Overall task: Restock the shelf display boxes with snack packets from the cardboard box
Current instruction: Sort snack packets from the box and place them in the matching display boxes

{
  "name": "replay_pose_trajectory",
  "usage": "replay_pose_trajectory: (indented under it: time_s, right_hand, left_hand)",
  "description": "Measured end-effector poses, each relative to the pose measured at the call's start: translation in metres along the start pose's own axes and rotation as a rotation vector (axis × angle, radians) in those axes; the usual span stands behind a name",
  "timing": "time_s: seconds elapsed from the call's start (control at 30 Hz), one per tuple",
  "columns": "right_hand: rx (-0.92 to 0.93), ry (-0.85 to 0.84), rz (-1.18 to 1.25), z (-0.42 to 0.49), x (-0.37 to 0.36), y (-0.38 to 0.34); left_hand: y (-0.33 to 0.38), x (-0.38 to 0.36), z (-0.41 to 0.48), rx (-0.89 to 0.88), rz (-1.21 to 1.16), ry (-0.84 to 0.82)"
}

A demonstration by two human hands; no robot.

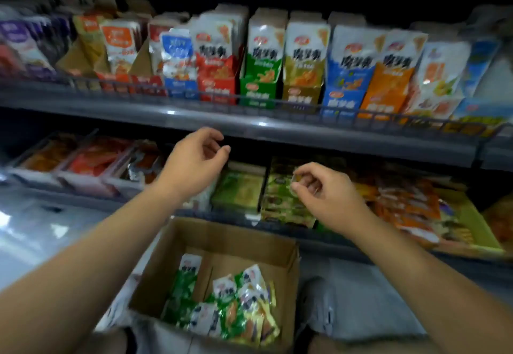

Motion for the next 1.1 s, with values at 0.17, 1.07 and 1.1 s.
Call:
replay_pose_trajectory:
  time_s: [0.17,1.07,1.1]
  right_hand:
    - [-0.098,-0.409,-0.069,-0.032,-0.117,0.023]
    - [-0.601,-0.722,-0.421,-0.101,-0.406,0.133]
    - [-0.605,-0.710,-0.437,-0.101,-0.407,0.131]
  left_hand:
    - [-0.121,0.012,-0.060,0.206,0.161,-0.082]
    - [-0.282,-0.041,-0.148,0.668,-0.323,0.069]
    - [-0.281,-0.040,-0.149,0.667,-0.340,0.078]
Point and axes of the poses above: each hand's wrist, its own z-axis towards the middle knuckle, its own x-axis out of the back of the hand, y = z × x, the point moved 2 cm from there along z, towards the middle knuckle, and after that the axes turned 1 degree about x, right-handed, at the moved point
